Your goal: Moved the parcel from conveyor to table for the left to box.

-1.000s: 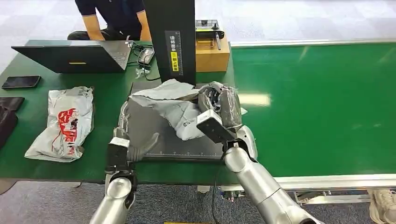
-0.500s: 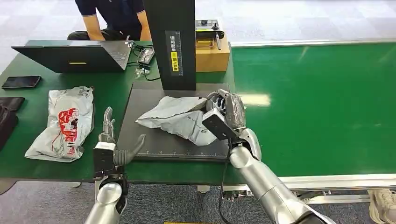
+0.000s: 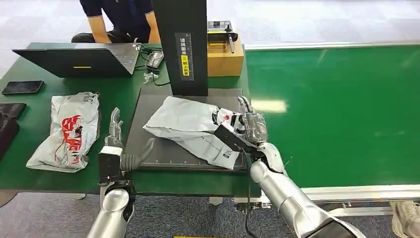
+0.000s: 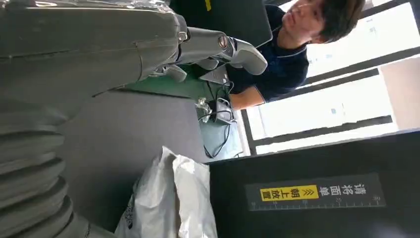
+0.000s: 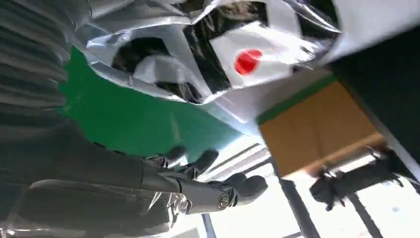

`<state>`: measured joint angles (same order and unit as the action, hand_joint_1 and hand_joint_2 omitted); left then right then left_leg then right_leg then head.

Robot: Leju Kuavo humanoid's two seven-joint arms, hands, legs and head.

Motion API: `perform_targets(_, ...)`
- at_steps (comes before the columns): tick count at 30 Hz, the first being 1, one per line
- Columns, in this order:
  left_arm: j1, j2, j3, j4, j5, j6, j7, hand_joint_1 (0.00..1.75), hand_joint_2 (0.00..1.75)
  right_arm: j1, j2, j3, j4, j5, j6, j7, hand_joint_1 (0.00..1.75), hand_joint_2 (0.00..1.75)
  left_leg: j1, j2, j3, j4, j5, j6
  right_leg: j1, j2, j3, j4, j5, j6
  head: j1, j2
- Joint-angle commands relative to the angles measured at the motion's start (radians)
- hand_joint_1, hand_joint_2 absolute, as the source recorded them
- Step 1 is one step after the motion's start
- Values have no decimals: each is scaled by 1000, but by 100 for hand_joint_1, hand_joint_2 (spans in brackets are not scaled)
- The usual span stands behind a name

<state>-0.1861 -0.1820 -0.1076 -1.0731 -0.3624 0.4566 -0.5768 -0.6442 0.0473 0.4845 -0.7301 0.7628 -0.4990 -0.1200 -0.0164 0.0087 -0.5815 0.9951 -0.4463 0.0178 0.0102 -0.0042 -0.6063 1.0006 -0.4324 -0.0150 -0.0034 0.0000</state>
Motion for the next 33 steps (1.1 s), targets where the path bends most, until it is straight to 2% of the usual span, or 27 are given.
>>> perform_targets(1, -36, 14, 4, 54, -19, -21, 12, 0, 175, 98, -38, -7, -90, 223, 17, 145, 0, 175, 2, -4, 5, -3, 0, -3, 1, -3, 7, -3, -1, 2, 0, 0)
perform_targets(4, -52, 6, 3, 69, -21, -33, 5, 0, 175, 120, -29, -61, -149, 303, -48, 149, 0, 175, 1, -3, 4, -2, 0, -2, 0, -3, 5, -2, -1, 1, 0, 0)
perform_targets(5, -60, 4, 2, 76, -22, -34, 8, 0, 175, 120, -28, -70, -158, 325, -69, 157, 0, 175, 2, -5, 9, -4, 0, -4, 1, -4, 11, -5, -1, 3, 0, 0)
perform_targets(6, -74, 1, 0, 89, -26, -39, 11, 0, 175, 132, -16, -102, -191, 296, -103, 110, 0, 175, 1, -5, 7, -3, 0, -3, 1, -4, 8, -4, -1, 3, 0, 0)
perform_targets(9, -102, -3, -10, 130, -24, -43, 4, 0, 175, 186, -6, -159, -296, 61, -149, -92, 0, 175, 1, -4, 2, -1, 0, -2, 0, -3, 4, -1, -1, 2, 0, 0)
perform_targets(12, -118, -3, -18, 162, -12, -43, -18, 0, 175, 220, -15, -175, -371, -265, 36, -311, 0, 175, 1, -5, 4, -1, 0, -3, 0, -4, 5, -2, -1, 2, -1, 0)
perform_targets(13, -118, -2, -18, 163, -10, -43, -20, 0, 175, 222, -17, -172, -377, -289, 54, -329, 0, 175, 0, -4, 3, -1, 0, -2, 0, -3, 4, -1, -1, 2, 0, 0)
perform_targets(21, -119, 1, -18, 163, -10, -44, -20, 0, 175, 222, -19, -174, -377, -291, 55, -330, 0, 175, 0, -2, 3, -1, 0, -2, 0, -1, 4, -1, -1, 2, 0, 0)
perform_targets(22, -119, 1, -18, 163, -10, -44, -20, 0, 175, 222, -19, -174, -377, -291, 55, -330, 0, 175, 1, -4, 8, -2, -1, -4, 0, -2, 9, -3, -1, 3, 0, 0)
perform_targets(23, -116, 3, -20, 154, -6, -47, -21, 0, 175, 223, -19, -176, -387, -376, 111, -387, 0, 175, 1, -2, 4, -1, 0, -2, 0, -1, 4, -1, -1, 2, 0, 0)
perform_targets(25, -115, 10, -25, 147, 1, -51, -21, 0, 175, 227, -29, -176, -413, -489, 215, -428, 0, 175, 1, -2, 4, -1, 0, -2, 0, -1, 5, -1, -1, 2, 0, 0)
perform_targets(31, -116, 23, -35, 148, 9, -60, -19, 0, 175, 245, -40, -187, -475, -686, 439, -477, 0, 175, 0, -2, 3, -1, 0, -2, 0, -1, 4, -1, -1, 2, 0, 0)
perform_targets(33, -119, 28, -45, 154, 1, -63, -18, 0, 175, 263, -41, -197, -514, -710, 465, -493, 0, 175, 1, -2, 4, -1, -1, -2, 0, -1, 5, -1, -1, 2, 0, 0)
